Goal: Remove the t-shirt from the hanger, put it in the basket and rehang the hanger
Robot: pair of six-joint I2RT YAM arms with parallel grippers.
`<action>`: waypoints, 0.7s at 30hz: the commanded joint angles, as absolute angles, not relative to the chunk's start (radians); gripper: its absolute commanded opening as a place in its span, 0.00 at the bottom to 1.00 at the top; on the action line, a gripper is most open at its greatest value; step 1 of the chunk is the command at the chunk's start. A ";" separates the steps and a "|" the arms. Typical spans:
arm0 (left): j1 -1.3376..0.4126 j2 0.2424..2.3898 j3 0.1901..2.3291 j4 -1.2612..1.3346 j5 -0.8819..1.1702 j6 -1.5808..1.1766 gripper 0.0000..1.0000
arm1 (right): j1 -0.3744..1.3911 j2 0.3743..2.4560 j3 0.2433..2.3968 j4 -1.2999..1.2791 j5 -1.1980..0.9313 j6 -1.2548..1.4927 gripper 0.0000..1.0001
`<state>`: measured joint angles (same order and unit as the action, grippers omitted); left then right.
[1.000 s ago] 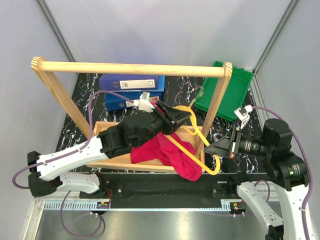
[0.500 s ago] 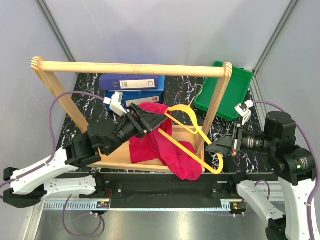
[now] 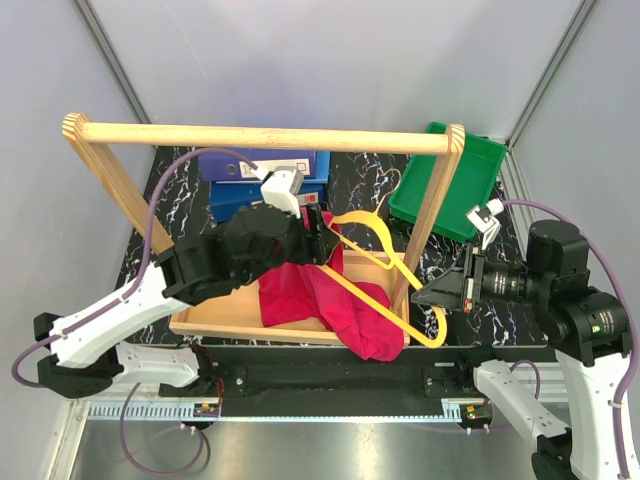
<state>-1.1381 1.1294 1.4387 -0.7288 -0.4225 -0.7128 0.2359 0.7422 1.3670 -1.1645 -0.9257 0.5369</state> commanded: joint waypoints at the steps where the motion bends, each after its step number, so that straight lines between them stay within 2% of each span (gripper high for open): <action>1: -1.118 1.198 1.541 -0.862 -0.455 -0.558 0.62 | 0.241 0.724 1.396 -1.146 -0.965 0.503 0.00; 10: -1.118 1.241 1.568 -0.925 -0.494 -0.519 0.33 | 0.241 0.722 1.413 -1.161 -0.957 0.494 0.00; 14: -1.111 1.235 1.565 -0.946 -0.535 -0.506 0.14 | 0.241 0.723 1.413 -1.170 -0.968 0.486 0.00; 15: -1.101 1.230 1.566 -0.953 -0.548 -0.509 0.02 | 0.239 0.723 1.414 -1.181 -0.969 0.470 0.00; 21: -0.996 1.175 1.605 -0.980 -0.543 -0.606 0.00 | 0.241 0.736 1.442 -1.340 -0.925 0.298 0.00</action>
